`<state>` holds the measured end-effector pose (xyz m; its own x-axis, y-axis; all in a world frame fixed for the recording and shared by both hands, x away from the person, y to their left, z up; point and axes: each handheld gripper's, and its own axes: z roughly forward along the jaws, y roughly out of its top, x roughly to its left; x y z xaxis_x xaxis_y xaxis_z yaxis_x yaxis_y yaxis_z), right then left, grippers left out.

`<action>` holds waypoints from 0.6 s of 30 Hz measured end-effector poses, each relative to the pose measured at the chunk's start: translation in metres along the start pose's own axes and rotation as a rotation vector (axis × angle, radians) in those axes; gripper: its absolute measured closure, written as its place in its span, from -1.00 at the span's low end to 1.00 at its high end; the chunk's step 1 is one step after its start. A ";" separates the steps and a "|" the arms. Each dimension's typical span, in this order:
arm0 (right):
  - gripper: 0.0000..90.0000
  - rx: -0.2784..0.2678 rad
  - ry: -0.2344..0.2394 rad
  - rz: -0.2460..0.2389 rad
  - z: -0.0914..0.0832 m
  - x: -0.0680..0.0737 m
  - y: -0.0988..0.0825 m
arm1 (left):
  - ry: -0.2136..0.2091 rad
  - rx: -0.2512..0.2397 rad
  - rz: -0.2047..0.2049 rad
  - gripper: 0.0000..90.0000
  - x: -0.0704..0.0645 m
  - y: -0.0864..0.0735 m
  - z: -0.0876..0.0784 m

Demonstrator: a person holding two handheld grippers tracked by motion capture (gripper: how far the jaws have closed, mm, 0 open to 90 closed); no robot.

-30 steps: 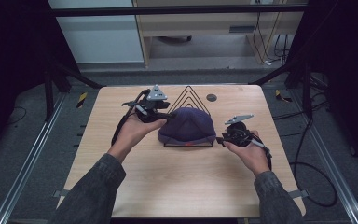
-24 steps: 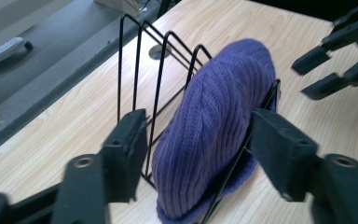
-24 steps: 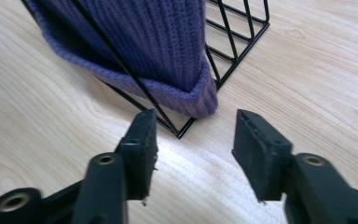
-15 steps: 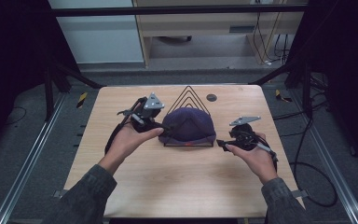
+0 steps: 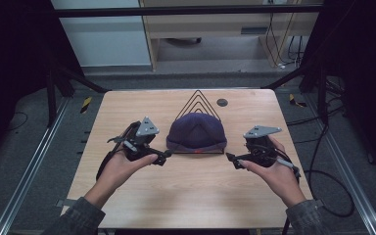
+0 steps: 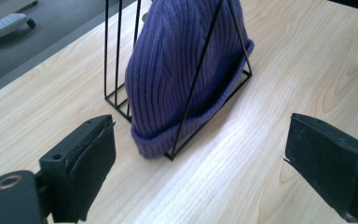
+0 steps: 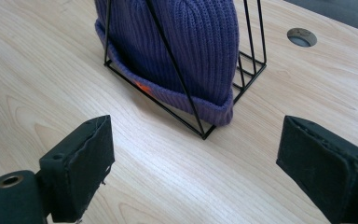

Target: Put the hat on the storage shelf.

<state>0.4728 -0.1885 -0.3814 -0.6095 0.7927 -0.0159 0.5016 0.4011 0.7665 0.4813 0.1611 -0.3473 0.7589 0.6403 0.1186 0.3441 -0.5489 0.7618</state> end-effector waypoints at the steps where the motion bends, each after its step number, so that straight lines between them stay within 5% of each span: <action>1: -0.78 -0.002 -0.005 -0.007 -0.001 0.000 0.000 | 0.004 0.000 0.002 -0.84 0.000 -0.002 -0.002; 8: -0.85 -0.007 -0.014 -0.011 -0.001 -0.001 -0.003 | 0.019 0.000 -0.014 -0.86 0.000 -0.020 -0.009; 18: -0.86 0.003 0.013 -0.043 0.013 0.012 -0.001 | 0.065 0.032 -0.082 -0.86 0.014 -0.069 -0.002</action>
<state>0.4731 -0.1739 -0.3905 -0.6385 0.7685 -0.0409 0.4766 0.4366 0.7630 0.4669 0.2093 -0.3968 0.6904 0.7167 0.0985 0.4216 -0.5093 0.7502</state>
